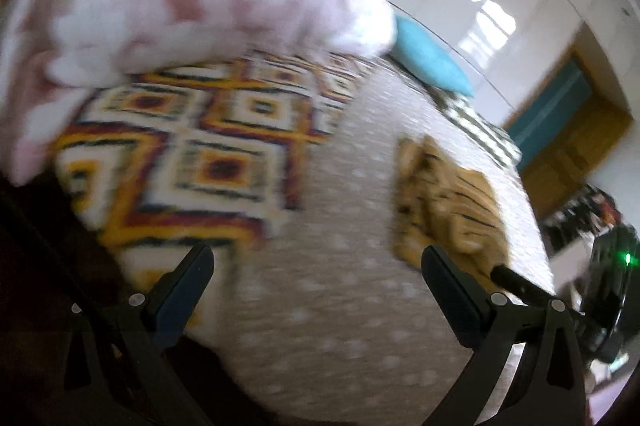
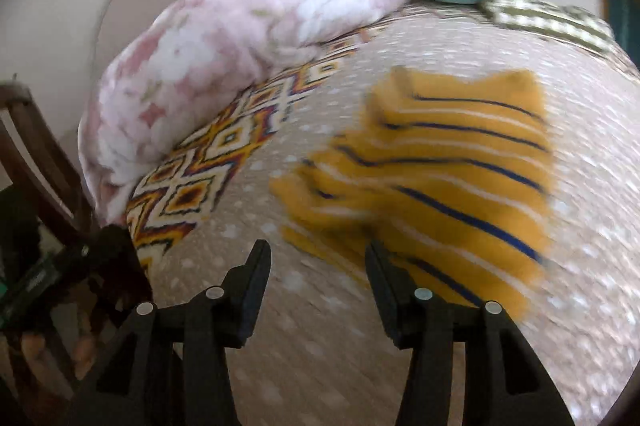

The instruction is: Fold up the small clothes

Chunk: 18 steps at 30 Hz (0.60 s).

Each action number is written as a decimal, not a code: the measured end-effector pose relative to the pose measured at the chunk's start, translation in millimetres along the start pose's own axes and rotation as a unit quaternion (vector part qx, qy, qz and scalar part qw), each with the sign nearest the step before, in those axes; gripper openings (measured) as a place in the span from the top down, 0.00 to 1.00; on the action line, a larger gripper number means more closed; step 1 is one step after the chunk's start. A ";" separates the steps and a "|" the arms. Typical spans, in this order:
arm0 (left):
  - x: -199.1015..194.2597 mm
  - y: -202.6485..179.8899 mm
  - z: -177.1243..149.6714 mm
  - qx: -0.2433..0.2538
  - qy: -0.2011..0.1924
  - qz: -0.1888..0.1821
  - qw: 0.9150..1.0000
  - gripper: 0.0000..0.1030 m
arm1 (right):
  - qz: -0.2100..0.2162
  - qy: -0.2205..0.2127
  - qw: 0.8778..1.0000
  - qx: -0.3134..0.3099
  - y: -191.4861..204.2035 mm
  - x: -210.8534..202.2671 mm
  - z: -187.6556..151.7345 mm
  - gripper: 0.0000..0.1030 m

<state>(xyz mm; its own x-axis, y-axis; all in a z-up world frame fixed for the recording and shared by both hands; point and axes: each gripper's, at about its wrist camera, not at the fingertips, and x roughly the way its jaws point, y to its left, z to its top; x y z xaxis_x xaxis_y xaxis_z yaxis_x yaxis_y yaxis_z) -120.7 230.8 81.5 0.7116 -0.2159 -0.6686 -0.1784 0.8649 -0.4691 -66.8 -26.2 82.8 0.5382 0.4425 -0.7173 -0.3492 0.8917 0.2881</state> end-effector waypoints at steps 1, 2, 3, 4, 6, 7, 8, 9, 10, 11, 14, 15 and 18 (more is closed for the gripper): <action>7.0 -9.4 2.8 0.009 0.007 -0.011 1.000 0.00 | -0.007 -0.008 1.000 0.011 -10.9 -13.4 -4.3 0.47; 18.1 -22.6 6.9 0.023 0.017 -0.024 0.999 0.00 | -0.019 -0.018 0.999 0.024 -24.1 -26.6 -9.4 0.47; 27.4 -33.0 9.8 0.034 0.027 -0.031 0.999 0.00 | -0.029 -0.024 0.999 0.033 -33.3 -35.1 -11.6 0.47; 40.3 -46.1 13.7 0.048 0.039 -0.038 0.997 0.00 | -0.039 -0.029 0.998 0.043 -45.1 -42.8 -15.2 0.47; 66.5 -70.4 21.5 0.072 0.059 -0.050 0.994 0.00 | -0.060 -0.035 0.995 0.070 -68.5 -52.2 -21.2 0.47; 81.0 -83.3 26.9 0.084 0.068 -0.051 0.993 0.00 | -0.065 -0.036 0.994 0.085 -79.6 -55.4 -23.7 0.47; 95.3 -96.2 33.0 0.097 0.075 -0.051 0.991 0.00 | -0.066 -0.039 0.992 0.102 -90.7 -58.4 -27.8 0.47; 111.5 -109.8 39.7 0.112 0.081 -0.053 0.989 0.00 | -0.065 -0.039 0.991 0.113 -97.9 -60.5 -30.3 0.47; 123.1 -119.0 44.4 0.121 0.086 -0.055 0.987 0.00 | -0.064 -0.040 0.989 0.123 -104.6 -61.6 -32.9 0.47; 137.9 -129.0 50.4 0.130 0.093 -0.057 0.986 0.02 | -0.065 -0.042 0.989 0.128 -108.4 -62.8 -33.7 0.47; 181.7 -151.7 57.3 0.155 0.151 -0.085 0.972 0.65 | -0.070 -0.045 0.987 0.135 -116.0 -61.3 -33.3 0.47; 196.3 -155.1 58.9 0.160 0.177 -0.073 0.968 0.82 | -0.070 -0.045 0.987 0.136 -117.5 -61.5 -32.1 0.47; 202.5 -148.1 73.3 0.147 0.164 -0.066 0.973 0.82 | -0.074 -0.048 0.988 0.130 -123.4 -56.9 -22.5 0.47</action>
<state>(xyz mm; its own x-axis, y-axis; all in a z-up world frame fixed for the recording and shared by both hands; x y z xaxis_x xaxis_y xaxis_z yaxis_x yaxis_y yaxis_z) 99.6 92.2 57.8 0.4511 -0.4245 -0.7851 0.1353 0.9020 -0.4100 -71.6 -163.6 73.8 0.6439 0.3010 -0.7034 -0.0593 0.9362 0.3464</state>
